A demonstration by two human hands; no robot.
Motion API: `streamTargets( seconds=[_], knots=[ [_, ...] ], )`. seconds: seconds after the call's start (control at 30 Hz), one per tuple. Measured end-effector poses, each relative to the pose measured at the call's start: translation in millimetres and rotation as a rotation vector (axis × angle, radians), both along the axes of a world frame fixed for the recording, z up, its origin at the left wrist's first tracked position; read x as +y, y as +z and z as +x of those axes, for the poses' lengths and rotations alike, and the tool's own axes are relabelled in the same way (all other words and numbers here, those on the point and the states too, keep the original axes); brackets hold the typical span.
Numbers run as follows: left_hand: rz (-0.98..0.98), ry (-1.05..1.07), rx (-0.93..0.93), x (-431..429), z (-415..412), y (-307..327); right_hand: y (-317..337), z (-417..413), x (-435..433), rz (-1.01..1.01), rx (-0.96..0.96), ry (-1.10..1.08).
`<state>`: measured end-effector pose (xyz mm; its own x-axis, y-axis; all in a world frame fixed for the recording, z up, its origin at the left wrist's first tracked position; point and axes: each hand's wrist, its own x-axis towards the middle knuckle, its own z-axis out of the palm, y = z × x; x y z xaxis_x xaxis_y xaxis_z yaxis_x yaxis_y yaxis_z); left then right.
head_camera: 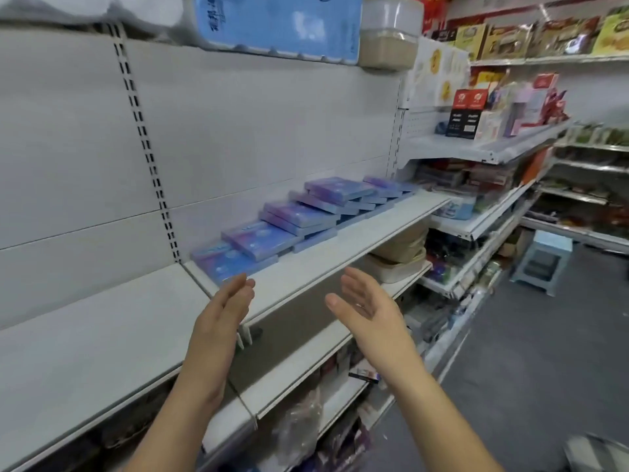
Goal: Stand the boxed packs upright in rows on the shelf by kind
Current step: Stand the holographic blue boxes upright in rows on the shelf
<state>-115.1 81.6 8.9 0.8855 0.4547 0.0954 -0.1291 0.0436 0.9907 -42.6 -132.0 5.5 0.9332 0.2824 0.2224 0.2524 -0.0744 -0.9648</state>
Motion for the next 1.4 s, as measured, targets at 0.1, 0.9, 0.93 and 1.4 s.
streamTargets(
  seconds=[0.1,0.9,0.93,1.4],
  knots=[
    [0.017,-0.019,0.038,-23.3,30.8,2.2,-1.2,37.3,-22.5,0.015,0.009,-0.002],
    [0.159,0.173,0.106,-39.9,367.8,29.6,31.2,394.5,-27.8,-0.118,-0.022,0.121],
    [0.186,0.192,0.114,-39.6,375.8,29.1,32.5,409.1,-28.4,-0.101,-0.021,0.126],
    [0.744,0.693,0.795,-39.9,435.3,34.4,40.7,580.5,7.2,-0.527,-0.184,0.403]
  ],
)
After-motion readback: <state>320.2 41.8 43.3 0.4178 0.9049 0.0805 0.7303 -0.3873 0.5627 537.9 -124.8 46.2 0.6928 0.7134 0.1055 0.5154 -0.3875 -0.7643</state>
